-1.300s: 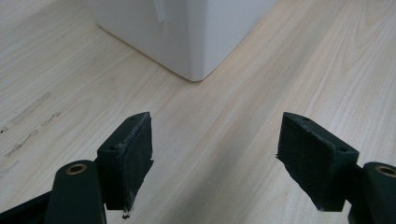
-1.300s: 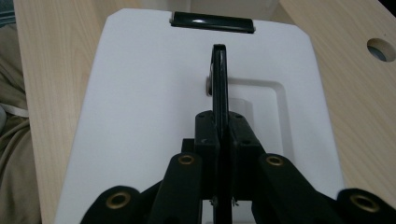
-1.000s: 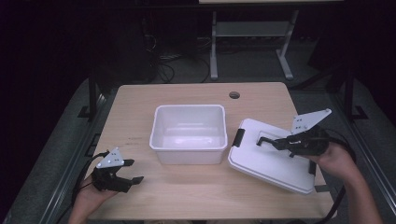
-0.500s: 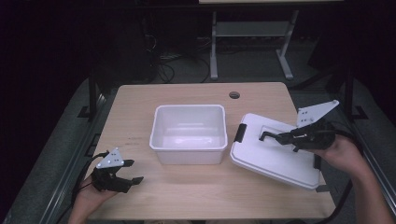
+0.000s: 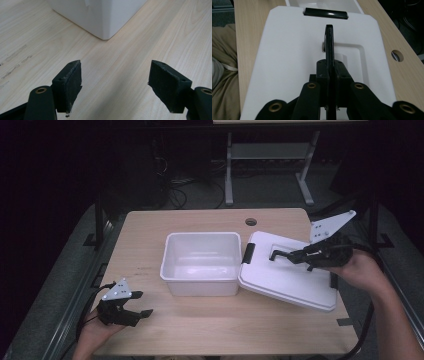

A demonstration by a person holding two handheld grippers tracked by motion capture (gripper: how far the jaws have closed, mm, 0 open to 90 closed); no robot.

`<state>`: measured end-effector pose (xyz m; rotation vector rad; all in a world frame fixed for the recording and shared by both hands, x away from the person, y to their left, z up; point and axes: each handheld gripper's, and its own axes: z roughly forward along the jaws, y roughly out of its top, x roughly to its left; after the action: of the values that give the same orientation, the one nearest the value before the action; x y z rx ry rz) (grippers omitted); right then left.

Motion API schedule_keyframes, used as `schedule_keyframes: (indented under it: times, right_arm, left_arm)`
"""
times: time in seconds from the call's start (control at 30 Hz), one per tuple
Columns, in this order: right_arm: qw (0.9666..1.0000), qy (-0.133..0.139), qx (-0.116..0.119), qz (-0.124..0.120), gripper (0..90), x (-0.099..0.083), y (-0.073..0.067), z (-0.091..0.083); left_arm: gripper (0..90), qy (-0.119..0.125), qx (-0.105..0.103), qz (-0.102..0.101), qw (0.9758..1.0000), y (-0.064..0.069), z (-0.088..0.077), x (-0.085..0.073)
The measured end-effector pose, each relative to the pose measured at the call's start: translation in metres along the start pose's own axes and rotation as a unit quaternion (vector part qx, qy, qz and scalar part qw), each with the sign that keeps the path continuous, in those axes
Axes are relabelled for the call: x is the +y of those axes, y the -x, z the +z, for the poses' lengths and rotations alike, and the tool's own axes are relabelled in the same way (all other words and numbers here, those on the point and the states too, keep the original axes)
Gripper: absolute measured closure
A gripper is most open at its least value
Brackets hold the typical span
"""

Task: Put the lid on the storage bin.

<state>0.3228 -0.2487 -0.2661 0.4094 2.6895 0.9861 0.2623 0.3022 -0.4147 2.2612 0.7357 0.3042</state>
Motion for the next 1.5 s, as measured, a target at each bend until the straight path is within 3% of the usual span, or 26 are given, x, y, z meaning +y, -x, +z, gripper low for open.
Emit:
schedule_keyframes:
  times: [0.6,1.5]
  right_arm:
    - [0.9993,0.004,0.025,-0.027,83.9,0.046,0.011,0.021]
    - [0.9961,0.011,0.061,-0.063,83.9,0.099,0.019,0.065]
  left_arm:
    - [26.1,0.003,-0.003,0.002,1.0,-0.001,0.0,-0.001]
    - [26.0,0.007,-0.004,-0.001,1.0,-0.003,-0.001,-0.003]
